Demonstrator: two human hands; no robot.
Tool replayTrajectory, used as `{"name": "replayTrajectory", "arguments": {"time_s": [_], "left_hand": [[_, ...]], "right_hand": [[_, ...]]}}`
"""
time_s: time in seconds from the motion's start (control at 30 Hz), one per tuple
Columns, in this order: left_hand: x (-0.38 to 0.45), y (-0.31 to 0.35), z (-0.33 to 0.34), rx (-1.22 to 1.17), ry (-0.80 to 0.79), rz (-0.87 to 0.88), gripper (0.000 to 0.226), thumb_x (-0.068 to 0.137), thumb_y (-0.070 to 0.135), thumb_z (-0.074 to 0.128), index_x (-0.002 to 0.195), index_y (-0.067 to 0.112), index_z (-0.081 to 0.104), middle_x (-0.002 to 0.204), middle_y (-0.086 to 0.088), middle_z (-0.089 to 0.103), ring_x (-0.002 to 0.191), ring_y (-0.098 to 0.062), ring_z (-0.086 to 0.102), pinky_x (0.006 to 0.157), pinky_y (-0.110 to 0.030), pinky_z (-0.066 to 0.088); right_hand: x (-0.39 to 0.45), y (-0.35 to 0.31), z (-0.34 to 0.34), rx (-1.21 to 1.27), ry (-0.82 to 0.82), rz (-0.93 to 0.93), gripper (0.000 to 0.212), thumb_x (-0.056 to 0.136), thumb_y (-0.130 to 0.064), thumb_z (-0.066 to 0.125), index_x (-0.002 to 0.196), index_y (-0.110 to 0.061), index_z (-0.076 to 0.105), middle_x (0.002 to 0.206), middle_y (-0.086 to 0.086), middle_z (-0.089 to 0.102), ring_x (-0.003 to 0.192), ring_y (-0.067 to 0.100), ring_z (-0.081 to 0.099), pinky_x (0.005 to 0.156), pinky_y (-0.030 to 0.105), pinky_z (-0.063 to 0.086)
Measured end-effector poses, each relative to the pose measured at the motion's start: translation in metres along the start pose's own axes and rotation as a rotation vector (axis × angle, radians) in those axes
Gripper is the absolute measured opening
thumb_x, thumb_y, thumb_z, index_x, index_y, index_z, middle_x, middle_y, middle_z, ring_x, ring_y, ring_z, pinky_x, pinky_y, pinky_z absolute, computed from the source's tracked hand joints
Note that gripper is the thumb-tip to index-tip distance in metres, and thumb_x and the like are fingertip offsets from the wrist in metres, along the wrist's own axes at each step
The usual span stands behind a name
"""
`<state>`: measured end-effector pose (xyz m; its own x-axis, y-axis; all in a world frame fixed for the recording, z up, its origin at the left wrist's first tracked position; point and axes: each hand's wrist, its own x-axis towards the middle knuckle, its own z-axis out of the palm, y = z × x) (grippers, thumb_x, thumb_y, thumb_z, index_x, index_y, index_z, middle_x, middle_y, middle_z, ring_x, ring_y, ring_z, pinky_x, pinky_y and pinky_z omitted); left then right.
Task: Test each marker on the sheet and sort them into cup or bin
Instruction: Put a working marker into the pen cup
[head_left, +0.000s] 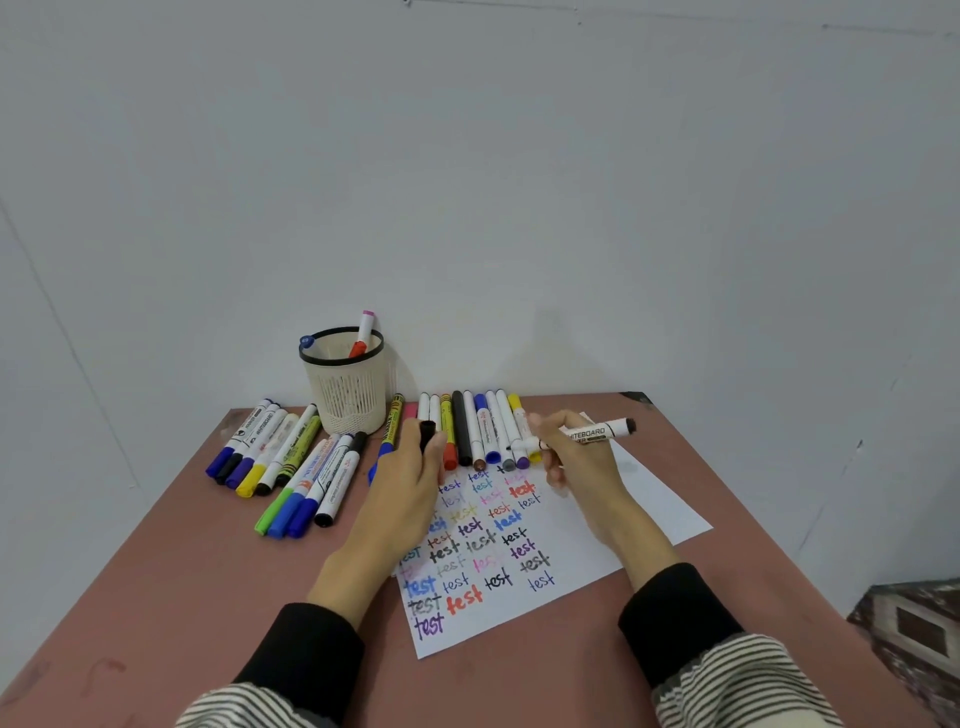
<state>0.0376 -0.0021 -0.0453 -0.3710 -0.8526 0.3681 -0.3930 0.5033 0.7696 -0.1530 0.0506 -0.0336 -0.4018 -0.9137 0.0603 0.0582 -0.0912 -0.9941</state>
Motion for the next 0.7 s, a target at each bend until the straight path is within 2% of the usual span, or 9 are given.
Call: {"name": "replayTrajectory", "arguments": {"time_s": [0.07,0.13,0.2,0.27,0.37,0.57,0.7], "left_hand": [[-0.003,0.001,0.002,0.030,-0.006,-0.025,0.029,0.101,0.044,0.031,0.088,0.021,0.041,0.074,-0.014,0.055,0.061,-0.016,0.047,0.056,-0.037,0.038],[-0.004,0.000,0.002,0.106,0.003,-0.045,0.032,0.101,0.045,0.032,0.085,0.019,0.040,0.069,-0.003,0.050,0.061,-0.012,0.045,0.053,-0.031,0.033],[-0.005,-0.002,0.003,0.172,0.009,-0.049,0.032,0.100,0.048,0.032,0.086,0.020,0.039,0.069,0.001,0.051,0.060,-0.012,0.047,0.053,-0.029,0.031],[-0.006,-0.006,0.003,0.183,-0.003,-0.048,0.033,0.099,0.051,0.031,0.088,0.022,0.041,0.069,0.000,0.056,0.060,-0.013,0.052,0.053,-0.031,0.036],[-0.007,-0.009,0.004,0.167,-0.039,-0.065,0.033,0.099,0.052,0.031,0.092,0.022,0.043,0.072,-0.002,0.062,0.062,-0.015,0.058,0.057,-0.035,0.045],[-0.006,-0.010,0.005,0.177,-0.043,-0.074,0.033,0.098,0.053,0.030,0.091,0.024,0.044,0.072,-0.004,0.064,0.061,-0.017,0.061,0.063,-0.043,0.051],[-0.005,-0.012,0.005,0.203,-0.045,-0.069,0.034,0.098,0.055,0.029,0.089,0.025,0.042,0.071,-0.004,0.065,0.061,-0.017,0.061,0.064,-0.045,0.052]], "right_hand": [[-0.003,0.003,-0.004,-0.037,-0.021,-0.016,0.021,0.095,-0.020,0.060,0.075,-0.014,0.061,0.059,0.004,0.055,0.044,0.010,0.040,0.042,0.022,0.030],[-0.007,0.005,-0.007,-0.078,-0.072,-0.041,0.018,0.096,-0.020,0.058,0.083,-0.013,0.068,0.069,0.010,0.066,0.045,0.012,0.044,0.042,0.022,0.033],[-0.012,0.007,-0.007,-0.169,-0.091,-0.058,0.023,0.094,-0.026,0.062,0.077,-0.013,0.069,0.071,0.011,0.068,0.043,0.010,0.044,0.040,0.020,0.033],[-0.015,0.009,-0.006,-0.274,-0.060,-0.078,0.033,0.090,-0.031,0.067,0.064,-0.011,0.064,0.057,0.006,0.063,0.041,0.008,0.045,0.043,0.017,0.040],[-0.016,0.013,-0.003,-0.341,-0.011,-0.077,0.040,0.090,-0.022,0.068,0.057,-0.008,0.050,0.044,-0.003,0.048,0.039,0.009,0.044,0.046,0.020,0.042],[-0.015,0.017,-0.001,-0.355,-0.009,-0.070,0.039,0.091,-0.014,0.064,0.056,-0.010,0.048,0.045,-0.006,0.043,0.042,0.011,0.039,0.043,0.018,0.036],[-0.016,0.019,-0.002,-0.376,-0.031,-0.086,0.037,0.092,-0.016,0.063,0.061,-0.001,0.049,0.054,0.006,0.044,0.046,0.013,0.041,0.044,0.016,0.036]]}}
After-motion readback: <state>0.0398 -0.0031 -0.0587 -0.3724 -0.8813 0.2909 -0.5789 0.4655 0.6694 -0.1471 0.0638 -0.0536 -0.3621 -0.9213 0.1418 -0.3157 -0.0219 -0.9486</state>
